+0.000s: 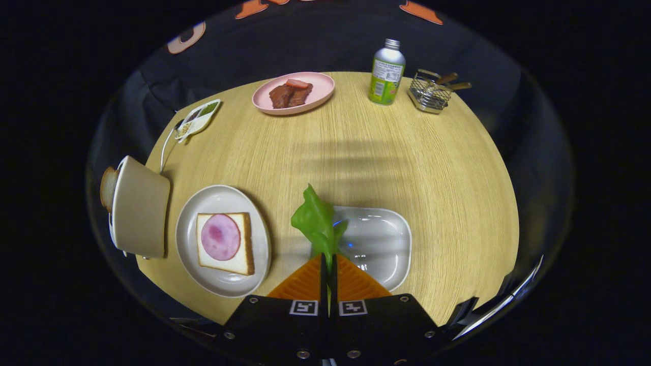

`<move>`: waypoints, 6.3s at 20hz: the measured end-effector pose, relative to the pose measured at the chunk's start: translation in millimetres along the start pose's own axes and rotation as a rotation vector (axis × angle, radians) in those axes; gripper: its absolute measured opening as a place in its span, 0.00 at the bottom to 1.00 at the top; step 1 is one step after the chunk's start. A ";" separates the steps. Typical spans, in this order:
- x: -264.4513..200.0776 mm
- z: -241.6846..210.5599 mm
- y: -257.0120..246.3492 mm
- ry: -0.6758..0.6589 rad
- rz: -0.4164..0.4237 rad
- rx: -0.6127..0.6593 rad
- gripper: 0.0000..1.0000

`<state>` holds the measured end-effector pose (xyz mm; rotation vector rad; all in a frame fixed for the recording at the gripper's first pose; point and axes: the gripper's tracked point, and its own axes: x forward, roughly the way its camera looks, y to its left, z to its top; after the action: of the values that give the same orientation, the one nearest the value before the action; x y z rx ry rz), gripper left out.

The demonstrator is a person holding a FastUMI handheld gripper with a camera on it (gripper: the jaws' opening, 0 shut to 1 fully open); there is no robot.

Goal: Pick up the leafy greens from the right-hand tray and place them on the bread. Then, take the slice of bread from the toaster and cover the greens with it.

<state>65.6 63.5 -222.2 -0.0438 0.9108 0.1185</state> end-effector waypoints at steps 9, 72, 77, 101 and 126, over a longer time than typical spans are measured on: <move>-28.2 21.6 72.9 -0.045 0.062 -0.096 0.01; -79.8 107.2 399.8 -0.048 0.218 -0.291 0.99; -59.9 102.3 402.8 -0.022 0.195 -0.286 0.85; -150.5 127.3 367.8 -0.140 0.355 -0.122 0.07; -29.0 37.6 197.9 -0.004 0.425 0.074 0.07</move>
<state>53.6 260.8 -173.8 0.2202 0.9096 0.4791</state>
